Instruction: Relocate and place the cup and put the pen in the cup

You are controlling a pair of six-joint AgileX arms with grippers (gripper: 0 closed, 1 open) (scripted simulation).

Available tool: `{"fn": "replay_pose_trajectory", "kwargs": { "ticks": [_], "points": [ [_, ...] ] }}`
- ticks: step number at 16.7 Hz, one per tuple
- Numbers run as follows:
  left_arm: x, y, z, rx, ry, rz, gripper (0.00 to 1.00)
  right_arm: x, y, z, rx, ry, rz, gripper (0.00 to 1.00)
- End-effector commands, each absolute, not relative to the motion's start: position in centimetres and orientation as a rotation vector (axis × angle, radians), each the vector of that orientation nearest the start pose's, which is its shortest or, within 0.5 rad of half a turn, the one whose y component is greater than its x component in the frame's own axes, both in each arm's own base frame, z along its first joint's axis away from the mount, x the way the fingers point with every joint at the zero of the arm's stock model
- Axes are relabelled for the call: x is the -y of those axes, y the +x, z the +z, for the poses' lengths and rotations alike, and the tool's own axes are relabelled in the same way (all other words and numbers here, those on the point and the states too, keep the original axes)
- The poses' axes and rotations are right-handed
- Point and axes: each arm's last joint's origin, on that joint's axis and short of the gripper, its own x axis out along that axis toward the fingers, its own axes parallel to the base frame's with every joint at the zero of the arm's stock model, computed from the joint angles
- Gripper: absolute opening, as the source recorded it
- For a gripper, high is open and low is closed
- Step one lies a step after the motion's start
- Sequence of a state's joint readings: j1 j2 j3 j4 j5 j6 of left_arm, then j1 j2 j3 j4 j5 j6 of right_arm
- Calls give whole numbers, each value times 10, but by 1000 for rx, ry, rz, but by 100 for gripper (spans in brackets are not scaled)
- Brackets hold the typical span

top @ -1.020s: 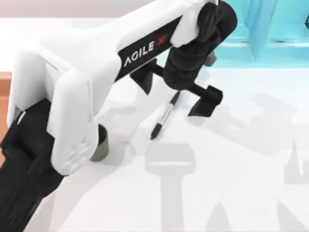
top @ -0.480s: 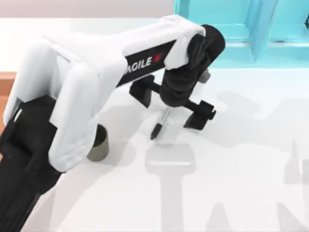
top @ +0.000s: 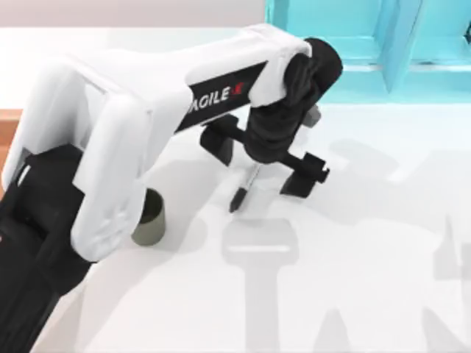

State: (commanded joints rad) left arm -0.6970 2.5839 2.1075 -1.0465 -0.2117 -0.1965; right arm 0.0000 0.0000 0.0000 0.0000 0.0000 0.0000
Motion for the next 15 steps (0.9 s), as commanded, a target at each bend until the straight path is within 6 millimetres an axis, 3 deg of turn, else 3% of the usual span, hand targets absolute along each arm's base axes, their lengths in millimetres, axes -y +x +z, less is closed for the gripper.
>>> {"fn": "replay_pose_trajectory", "kwargs": {
  "ticks": [10,15],
  "points": [
    [311,391,82,-1396,507,-230,2,1,106,160,0,0,0,100],
    [311,391,82,-1396,507,-230,0,1,106,160,0,0,0,100]
  ]
}}
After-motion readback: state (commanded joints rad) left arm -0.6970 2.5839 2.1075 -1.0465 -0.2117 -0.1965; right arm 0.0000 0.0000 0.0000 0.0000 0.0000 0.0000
